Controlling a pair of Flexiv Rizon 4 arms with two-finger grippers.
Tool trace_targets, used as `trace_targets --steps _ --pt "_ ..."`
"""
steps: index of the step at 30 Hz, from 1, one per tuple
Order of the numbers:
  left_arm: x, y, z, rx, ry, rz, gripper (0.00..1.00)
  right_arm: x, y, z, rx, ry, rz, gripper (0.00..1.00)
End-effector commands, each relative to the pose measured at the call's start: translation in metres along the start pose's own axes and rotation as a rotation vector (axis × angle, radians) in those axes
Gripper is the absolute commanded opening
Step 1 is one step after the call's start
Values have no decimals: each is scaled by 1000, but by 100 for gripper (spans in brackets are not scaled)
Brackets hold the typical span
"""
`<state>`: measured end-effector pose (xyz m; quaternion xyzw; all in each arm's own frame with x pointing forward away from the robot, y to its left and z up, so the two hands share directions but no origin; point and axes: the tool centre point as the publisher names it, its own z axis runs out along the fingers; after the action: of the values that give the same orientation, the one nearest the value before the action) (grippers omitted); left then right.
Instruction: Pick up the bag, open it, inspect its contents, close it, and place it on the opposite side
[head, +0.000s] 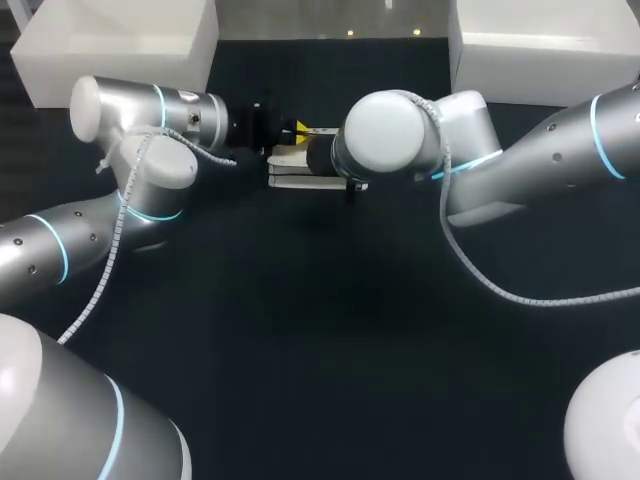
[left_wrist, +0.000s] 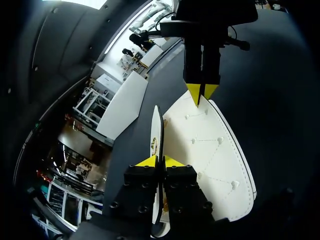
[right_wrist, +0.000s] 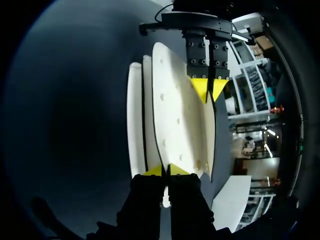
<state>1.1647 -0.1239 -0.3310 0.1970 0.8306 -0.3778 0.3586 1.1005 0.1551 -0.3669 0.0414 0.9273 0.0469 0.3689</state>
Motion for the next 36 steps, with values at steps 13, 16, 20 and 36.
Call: trace_targets --steps 13,16,20,36 --pt "26 5 2 1 24 -27 0 1 1 3 -1 -4 2 0" --pt "30 6 2 -1 1 7 0 1 1 3 -1 -4 2 0" --pt "32 11 4 -24 -9 30 0 1 1 3 -1 -4 2 0" --pt "11 -1 -4 -58 -12 85 2 1 1 3 -1 -4 2 0"
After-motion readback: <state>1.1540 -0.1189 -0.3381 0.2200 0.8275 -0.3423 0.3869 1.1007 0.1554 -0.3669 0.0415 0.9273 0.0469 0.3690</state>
